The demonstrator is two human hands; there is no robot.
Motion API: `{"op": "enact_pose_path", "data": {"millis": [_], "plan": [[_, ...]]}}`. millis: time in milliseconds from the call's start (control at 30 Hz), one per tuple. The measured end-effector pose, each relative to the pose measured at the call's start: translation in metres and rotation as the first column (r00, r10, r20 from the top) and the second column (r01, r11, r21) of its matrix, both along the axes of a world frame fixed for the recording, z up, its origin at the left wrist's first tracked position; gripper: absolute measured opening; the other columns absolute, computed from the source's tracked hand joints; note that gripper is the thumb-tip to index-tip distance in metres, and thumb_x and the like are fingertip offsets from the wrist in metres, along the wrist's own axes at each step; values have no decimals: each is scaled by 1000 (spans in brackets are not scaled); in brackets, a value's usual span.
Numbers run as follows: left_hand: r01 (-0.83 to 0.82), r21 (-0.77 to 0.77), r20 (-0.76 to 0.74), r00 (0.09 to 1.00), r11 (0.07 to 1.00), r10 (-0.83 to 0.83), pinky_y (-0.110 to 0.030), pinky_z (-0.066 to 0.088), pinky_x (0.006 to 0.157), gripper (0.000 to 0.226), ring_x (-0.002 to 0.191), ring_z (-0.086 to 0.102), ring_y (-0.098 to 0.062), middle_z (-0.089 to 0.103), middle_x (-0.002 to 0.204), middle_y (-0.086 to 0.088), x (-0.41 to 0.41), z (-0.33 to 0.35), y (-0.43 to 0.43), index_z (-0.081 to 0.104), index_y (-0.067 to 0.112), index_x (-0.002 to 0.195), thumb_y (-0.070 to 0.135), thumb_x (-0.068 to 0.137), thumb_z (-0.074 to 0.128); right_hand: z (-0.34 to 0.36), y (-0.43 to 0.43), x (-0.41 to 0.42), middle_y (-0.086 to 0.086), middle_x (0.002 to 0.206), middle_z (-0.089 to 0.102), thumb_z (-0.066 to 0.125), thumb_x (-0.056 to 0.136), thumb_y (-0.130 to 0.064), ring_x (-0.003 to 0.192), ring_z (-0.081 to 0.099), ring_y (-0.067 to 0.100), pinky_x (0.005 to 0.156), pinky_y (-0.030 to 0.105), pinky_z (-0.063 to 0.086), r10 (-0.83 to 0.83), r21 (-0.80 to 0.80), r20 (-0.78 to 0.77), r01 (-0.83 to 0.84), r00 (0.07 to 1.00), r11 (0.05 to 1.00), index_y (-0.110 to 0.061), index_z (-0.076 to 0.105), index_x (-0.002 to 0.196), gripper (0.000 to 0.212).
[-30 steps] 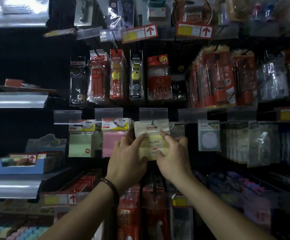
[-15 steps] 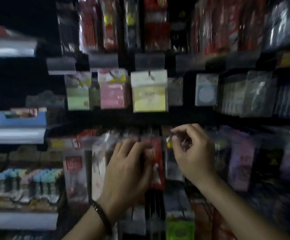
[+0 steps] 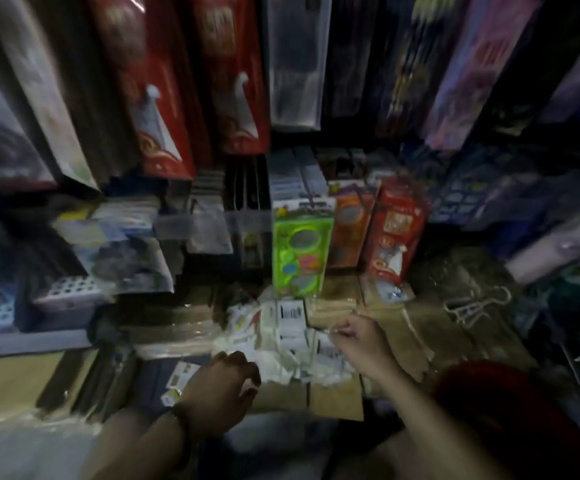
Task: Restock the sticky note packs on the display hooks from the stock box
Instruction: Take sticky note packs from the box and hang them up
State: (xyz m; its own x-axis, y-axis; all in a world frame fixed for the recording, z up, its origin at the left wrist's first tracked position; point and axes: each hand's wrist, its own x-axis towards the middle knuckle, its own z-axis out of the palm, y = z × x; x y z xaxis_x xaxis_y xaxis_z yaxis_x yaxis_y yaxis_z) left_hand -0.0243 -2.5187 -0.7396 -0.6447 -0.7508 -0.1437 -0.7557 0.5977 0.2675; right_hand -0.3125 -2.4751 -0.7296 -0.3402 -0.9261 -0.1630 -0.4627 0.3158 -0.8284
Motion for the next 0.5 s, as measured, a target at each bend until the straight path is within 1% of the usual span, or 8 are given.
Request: {"op": "enact_pose_path", "data": {"millis": [67, 100, 133, 200, 300, 400, 433, 500], "plan": [[-11, 97, 7, 1000, 995, 10, -36, 54, 91, 31, 111, 64, -17, 64, 115, 13, -9, -27, -4, 67, 41, 112, 50, 90, 47, -58, 0, -12, -3, 66, 71, 70, 93, -16, 77, 74, 28, 74, 41, 58, -1, 147, -26, 5, 1000, 989, -14, 73, 71, 22], [-22, 135, 5, 1000, 991, 22, -35, 54, 90, 31, 111, 64, -16, 65, 115, 13, -14, -41, -6, 68, 40, 112, 50, 91, 47, -83, -1, -16, 0, 67, 69, 69, 92, -18, 79, 73, 32, 74, 40, 57, 3, 202, -53, 8, 999, 979, -9, 72, 72, 22], [-30, 162, -11, 999, 986, 33, -33, 54, 90, 29, 110, 65, -15, 66, 115, 13, -20, -52, -8, 68, 39, 113, 49, 93, 49, -104, -3, -19, 2, 73, 71, 69, 91, -18, 82, 72, 29, 74, 36, 56, -3, 256, -66, 20, 998, 967, -8, 72, 76, 19], [-70, 203, -43, 996, 977, 81, -30, 53, 90, 24, 110, 65, -12, 68, 115, 14, -33, -72, -11, 69, 39, 112, 44, 94, 55, -138, -14, -25, 0, 84, 72, 71, 90, -18, 85, 69, 19, 72, 28, 50, -38, 339, -54, 55, 998, 939, -14, 74, 82, 9], [-113, 288, -86, 986, 951, 144, -24, 49, 87, 18, 103, 64, -7, 69, 112, 14, -47, -99, -11, 72, 35, 111, 38, 97, 61, -183, -38, -31, 0, 85, 70, 74, 87, -26, 87, 69, 24, 65, 27, 45, -103, 411, -44, 112, 994, 904, -18, 71, 85, 9], [-88, 374, -71, 990, 923, 123, -21, 48, 84, 18, 100, 62, -5, 70, 114, 14, -56, -119, -13, 72, 34, 114, 38, 100, 61, -225, -58, -37, 4, 95, 71, 77, 83, -36, 89, 71, 27, 54, 24, 40, -210, 484, -48, 207, 977, 851, -10, 71, 104, 34], [-85, 387, -69, 990, 918, 121, -22, 49, 85, 18, 101, 64, -7, 71, 114, 13, -59, -123, -16, 72, 34, 113, 37, 100, 60, -233, -64, -38, 5, 96, 71, 77, 81, -39, 87, 72, 28, 53, 24, 41, -248, 488, -53, 241, 967, 839, -9, 69, 106, 40], [-87, 404, -64, 990, 911, 122, -24, 50, 86, 21, 103, 67, -10, 72, 114, 11, -67, -128, -25, 73, 31, 114, 36, 100, 58, -245, -75, -37, 8, 96, 74, 79, 78, -44, 82, 72, 26, 57, 27, 51, -322, 498, -48, 302, 946, 813, -10, 68, 105, 44]]}}
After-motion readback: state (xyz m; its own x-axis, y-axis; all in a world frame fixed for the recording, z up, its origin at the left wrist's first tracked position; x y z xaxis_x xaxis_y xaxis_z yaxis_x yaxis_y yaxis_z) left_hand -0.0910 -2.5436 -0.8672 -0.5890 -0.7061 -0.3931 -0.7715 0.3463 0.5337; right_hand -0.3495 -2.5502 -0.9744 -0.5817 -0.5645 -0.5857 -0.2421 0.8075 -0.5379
